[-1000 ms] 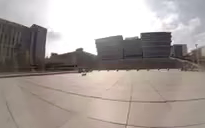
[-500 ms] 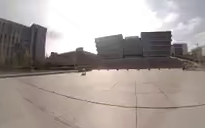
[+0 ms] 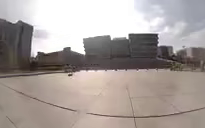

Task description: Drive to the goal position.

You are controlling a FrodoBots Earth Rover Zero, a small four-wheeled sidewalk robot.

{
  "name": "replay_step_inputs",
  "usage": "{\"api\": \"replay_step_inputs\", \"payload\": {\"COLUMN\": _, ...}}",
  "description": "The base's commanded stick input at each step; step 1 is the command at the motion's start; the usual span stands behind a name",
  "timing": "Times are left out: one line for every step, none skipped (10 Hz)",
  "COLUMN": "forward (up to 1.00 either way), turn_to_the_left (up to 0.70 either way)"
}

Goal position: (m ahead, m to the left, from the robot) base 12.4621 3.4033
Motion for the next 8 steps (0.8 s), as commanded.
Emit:
{"api": "replay_step_inputs", "payload": {"forward": 0.70, "turn_to_the_left": -0.02}}
{"api": "replay_step_inputs", "payload": {"forward": 0.70, "turn_to_the_left": 0.00}}
{"api": "replay_step_inputs", "payload": {"forward": 0.70, "turn_to_the_left": 0.05}}
{"api": "replay_step_inputs", "payload": {"forward": 0.70, "turn_to_the_left": 0.21}}
{"api": "replay_step_inputs", "payload": {"forward": 0.70, "turn_to_the_left": 0.21}}
{"api": "replay_step_inputs", "payload": {"forward": 0.70, "turn_to_the_left": 0.20}}
{"api": "replay_step_inputs", "payload": {"forward": 0.70, "turn_to_the_left": 0.01}}
{"api": "replay_step_inputs", "payload": {"forward": 0.55, "turn_to_the_left": 0.00}}
